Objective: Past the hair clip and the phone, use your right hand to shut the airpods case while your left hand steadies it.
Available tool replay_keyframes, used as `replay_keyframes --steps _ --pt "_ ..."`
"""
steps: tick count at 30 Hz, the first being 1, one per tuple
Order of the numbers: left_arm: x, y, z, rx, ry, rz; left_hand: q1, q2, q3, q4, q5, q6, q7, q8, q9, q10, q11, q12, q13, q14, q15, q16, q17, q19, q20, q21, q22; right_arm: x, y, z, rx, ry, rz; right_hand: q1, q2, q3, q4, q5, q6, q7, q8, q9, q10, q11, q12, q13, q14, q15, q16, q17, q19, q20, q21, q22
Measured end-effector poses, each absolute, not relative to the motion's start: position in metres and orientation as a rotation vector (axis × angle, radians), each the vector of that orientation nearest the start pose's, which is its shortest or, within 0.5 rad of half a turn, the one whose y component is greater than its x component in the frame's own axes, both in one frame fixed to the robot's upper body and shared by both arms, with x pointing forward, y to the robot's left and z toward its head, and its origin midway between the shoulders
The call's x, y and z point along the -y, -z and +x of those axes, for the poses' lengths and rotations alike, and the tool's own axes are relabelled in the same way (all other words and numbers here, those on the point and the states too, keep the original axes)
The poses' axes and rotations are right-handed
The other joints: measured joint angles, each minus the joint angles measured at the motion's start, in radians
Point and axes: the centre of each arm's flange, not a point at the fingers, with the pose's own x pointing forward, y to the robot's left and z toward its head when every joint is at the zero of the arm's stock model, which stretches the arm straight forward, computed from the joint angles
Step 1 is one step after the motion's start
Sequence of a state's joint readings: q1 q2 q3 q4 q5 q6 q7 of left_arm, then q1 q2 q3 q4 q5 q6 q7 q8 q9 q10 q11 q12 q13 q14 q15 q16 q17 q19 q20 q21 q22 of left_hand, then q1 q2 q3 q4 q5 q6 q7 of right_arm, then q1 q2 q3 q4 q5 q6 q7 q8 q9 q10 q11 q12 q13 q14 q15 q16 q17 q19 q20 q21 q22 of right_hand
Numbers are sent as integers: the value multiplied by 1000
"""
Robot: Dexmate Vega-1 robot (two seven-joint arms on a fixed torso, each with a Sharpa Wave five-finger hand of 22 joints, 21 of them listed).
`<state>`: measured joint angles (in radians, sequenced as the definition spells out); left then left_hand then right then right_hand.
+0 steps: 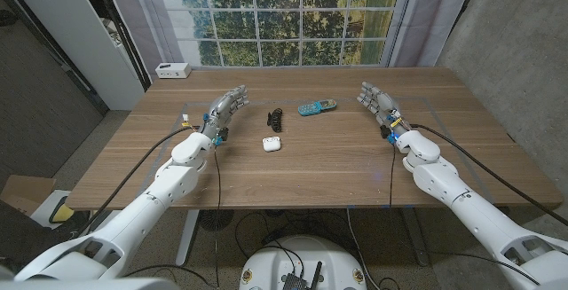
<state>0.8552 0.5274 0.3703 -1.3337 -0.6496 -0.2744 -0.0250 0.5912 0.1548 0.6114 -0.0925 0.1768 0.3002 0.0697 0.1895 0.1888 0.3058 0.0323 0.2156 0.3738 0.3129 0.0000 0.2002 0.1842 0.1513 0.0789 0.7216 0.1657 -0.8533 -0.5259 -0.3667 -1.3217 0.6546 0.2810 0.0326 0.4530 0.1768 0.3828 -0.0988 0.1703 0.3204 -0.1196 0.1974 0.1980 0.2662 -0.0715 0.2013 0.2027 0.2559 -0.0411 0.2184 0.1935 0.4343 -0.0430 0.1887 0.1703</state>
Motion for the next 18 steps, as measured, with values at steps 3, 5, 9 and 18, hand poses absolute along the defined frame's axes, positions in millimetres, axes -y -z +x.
replay_keyframes --steps 3,5,9,18 --pt "-289 27 646 592 218 -23 13 -13 -3 -17 0 8 -8 0 0 0 0 0 0 0 0 0 0 0 0 -1 0 293 29 649 587 -214 34 1 1 0 0 0 0 0 0 0 0 0 0 0 0 0 0 0 0 0 0 0" --pt "-291 25 643 596 221 -13 24 -24 -14 -33 0 9 -9 4 2 -1 -1 0 -2 -6 0 0 -1 0 0 -10 0 293 29 649 587 -213 34 1 1 0 0 0 0 0 0 0 5 5 0 0 0 0 0 0 0 0 0 0" --pt "-295 27 642 564 233 25 52 -67 -46 -73 0 25 -18 13 12 -50 -8 -5 -3 -64 6 -9 -3 -26 6 -45 4 294 28 646 592 -217 24 4 -2 0 0 0 2 -2 0 0 0 11 0 0 0 0 0 0 0 0 0 0" --pt "-304 32 636 505 244 118 55 -159 -124 -73 0 46 -21 27 30 -122 -11 -7 -4 -161 24 -16 -3 -73 -4 -110 2 294 28 643 598 -213 11 5 -3 0 0 0 3 -3 0 0 0 11 0 0 0 0 0 -3 0 0 0 0"
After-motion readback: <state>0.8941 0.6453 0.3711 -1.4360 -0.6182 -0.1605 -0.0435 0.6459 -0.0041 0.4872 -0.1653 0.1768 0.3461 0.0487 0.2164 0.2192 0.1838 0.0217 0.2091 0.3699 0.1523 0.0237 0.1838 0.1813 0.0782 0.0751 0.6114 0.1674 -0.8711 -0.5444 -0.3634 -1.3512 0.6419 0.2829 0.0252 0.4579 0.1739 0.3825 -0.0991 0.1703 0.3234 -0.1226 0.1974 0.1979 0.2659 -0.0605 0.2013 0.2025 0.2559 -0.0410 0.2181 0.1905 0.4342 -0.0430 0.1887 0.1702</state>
